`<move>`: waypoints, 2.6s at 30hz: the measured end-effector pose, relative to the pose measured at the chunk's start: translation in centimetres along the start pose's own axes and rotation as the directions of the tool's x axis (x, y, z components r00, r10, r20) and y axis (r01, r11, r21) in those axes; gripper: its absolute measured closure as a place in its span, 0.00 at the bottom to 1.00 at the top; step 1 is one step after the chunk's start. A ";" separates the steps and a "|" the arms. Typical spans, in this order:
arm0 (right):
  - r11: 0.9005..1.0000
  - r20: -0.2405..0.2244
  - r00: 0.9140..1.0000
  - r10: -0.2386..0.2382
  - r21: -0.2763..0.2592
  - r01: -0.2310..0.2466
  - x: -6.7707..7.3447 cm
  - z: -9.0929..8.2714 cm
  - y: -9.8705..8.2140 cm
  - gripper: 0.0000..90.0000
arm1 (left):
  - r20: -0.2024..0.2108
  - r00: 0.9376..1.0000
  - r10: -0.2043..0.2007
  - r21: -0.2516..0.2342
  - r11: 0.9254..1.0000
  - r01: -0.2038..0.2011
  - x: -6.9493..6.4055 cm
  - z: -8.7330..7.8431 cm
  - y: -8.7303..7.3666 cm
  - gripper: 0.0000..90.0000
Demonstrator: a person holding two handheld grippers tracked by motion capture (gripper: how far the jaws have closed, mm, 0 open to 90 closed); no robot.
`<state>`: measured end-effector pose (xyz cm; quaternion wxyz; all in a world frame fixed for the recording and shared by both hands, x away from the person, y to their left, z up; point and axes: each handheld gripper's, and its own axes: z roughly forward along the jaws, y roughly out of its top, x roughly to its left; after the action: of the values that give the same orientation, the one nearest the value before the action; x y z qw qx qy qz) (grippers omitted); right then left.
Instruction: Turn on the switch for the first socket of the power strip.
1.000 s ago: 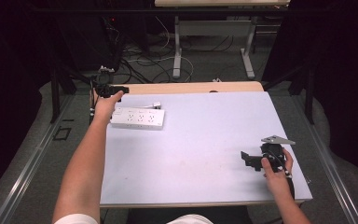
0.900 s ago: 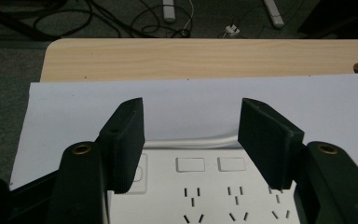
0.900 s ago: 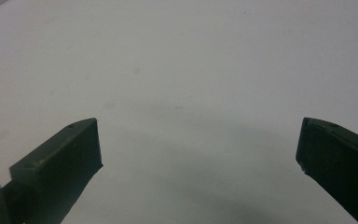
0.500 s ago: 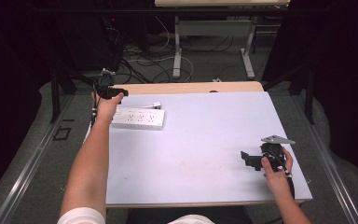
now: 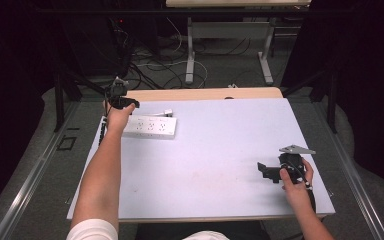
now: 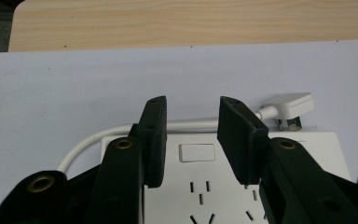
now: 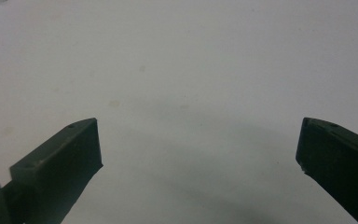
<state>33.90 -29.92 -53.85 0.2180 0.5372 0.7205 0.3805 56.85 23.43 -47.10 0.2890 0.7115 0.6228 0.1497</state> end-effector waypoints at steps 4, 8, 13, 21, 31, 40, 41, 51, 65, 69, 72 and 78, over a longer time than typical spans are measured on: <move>1.000 -0.004 1.000 0.005 0.000 -0.005 0.1 0.0 0.1 0.00 | -0.007 1.000 -0.003 0.013 1.000 0.003 -0.1 0.5 -0.1 0.73; 1.000 -0.006 1.000 -0.002 -0.002 0.002 0.2 0.0 0.0 0.00 | -0.003 1.000 -0.003 0.021 1.000 0.003 -0.4 1.2 -0.3 0.74; 1.000 -0.005 1.000 0.001 -0.008 -0.001 0.2 -0.2 0.1 0.00 | 0.002 1.000 0.003 0.033 0.999 -0.003 -0.8 1.7 -0.3 0.76; 1.000 -0.006 1.000 -0.002 -0.006 0.002 0.2 -0.1 0.0 0.00 | -0.021 1.000 -0.002 0.053 0.999 0.003 -0.7 2.7 -0.6 0.83; 1.000 -0.005 1.000 0.000 -0.004 0.000 0.1 -0.2 -0.1 0.00 | -0.021 1.000 -0.018 0.088 0.996 0.020 -0.5 3.1 -0.8 0.92; 1.000 -0.007 1.000 0.004 -0.003 -0.004 0.1 -0.2 -0.1 0.00 | -0.032 0.999 -0.028 0.111 0.993 0.032 -0.3 3.6 -1.0 0.94; 1.000 -0.007 1.000 0.005 -0.003 -0.005 0.1 -0.2 -0.1 0.00 | -0.032 0.999 -0.029 0.111 0.993 0.032 -0.3 3.6 -1.0 0.94; 1.000 -0.010 1.000 0.006 0.001 -0.006 0.1 -0.2 -0.2 0.00 | -0.025 0.999 -0.034 0.125 0.991 0.036 -0.3 4.0 -1.2 0.95; 1.000 -0.010 1.000 0.001 0.002 -0.001 0.1 -0.2 -0.2 0.00 | -0.044 0.999 -0.021 0.138 0.990 0.027 -0.4 4.2 -1.5 0.97; 1.000 -0.011 1.000 0.008 0.004 -0.008 0.2 -0.2 -0.1 0.00 | -0.054 0.998 -0.008 0.136 0.991 0.015 -0.6 4.2 -1.5 0.97; 1.000 -0.013 1.000 0.002 0.003 -0.002 0.2 -0.2 -0.1 0.00 | -0.060 0.998 0.003 0.128 0.992 0.004 -0.7 4.3 -1.6 0.97; 1.000 -0.016 1.000 -0.001 0.002 0.001 0.2 -0.2 -0.1 0.00 | -0.031 0.999 -0.015 0.109 0.994 0.018 -0.2 4.1 -1.9 0.98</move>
<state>33.59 -29.77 -53.81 0.2121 0.5339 0.7228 0.3840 57.61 22.42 -51.44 0.2414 0.7187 0.6403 0.1236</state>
